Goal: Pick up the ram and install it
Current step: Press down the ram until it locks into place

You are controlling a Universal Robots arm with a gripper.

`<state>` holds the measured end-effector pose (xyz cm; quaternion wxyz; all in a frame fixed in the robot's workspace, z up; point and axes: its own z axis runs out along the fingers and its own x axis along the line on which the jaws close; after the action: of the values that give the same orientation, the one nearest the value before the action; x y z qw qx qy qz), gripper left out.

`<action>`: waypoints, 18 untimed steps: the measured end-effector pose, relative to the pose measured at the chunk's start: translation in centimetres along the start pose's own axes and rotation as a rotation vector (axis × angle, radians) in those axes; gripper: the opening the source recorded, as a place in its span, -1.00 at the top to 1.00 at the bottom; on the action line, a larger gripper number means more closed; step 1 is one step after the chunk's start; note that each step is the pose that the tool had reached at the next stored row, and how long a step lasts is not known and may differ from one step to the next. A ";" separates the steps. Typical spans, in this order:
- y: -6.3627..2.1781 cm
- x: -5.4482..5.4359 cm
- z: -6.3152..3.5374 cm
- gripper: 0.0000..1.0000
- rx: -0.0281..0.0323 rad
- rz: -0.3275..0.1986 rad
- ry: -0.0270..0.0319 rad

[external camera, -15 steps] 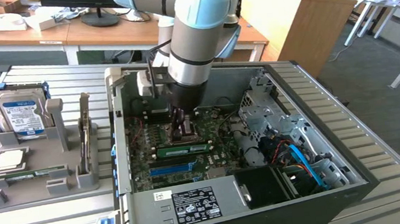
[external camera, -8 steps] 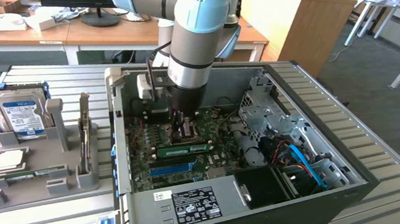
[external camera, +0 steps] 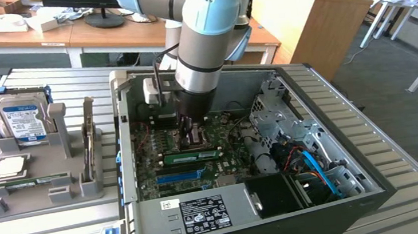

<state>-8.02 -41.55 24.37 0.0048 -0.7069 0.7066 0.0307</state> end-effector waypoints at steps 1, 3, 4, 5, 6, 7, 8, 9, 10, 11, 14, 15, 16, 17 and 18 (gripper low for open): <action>0.00 0.0 0.00 0.80 0.0000 0.000 0.0001; 0.00 0.0 0.09 0.80 0.0000 0.000 0.0000; 0.00 0.0 0.17 0.80 0.0000 0.000 0.0001; -0.01 0.0 0.24 0.80 0.0000 0.000 0.0001; -0.01 0.0 0.32 0.80 0.0000 0.000 0.0001; -0.01 0.0 0.38 0.80 0.0000 0.000 0.0001; -0.01 0.0 0.46 0.80 0.0000 0.000 0.0001; -0.02 0.0 0.54 0.80 0.0000 0.000 0.0001; -0.02 0.0 0.63 0.80 0.0000 0.000 0.0000; -0.02 0.0 0.71 0.80 0.0000 0.000 0.0001; -0.03 0.1 0.94 0.80 0.0000 0.000 0.0000; -0.04 0.1 1.01 0.80 0.0001 0.000 0.0000; -0.03 0.1 1.01 0.80 -0.0001 0.000 0.0002; -0.03 0.1 1.01 0.80 -0.0001 0.000 0.0002; -0.03 0.1 1.01 0.80 -0.0001 0.000 0.0002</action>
<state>-8.02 -41.56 23.36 0.0047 -0.7069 0.7066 0.0307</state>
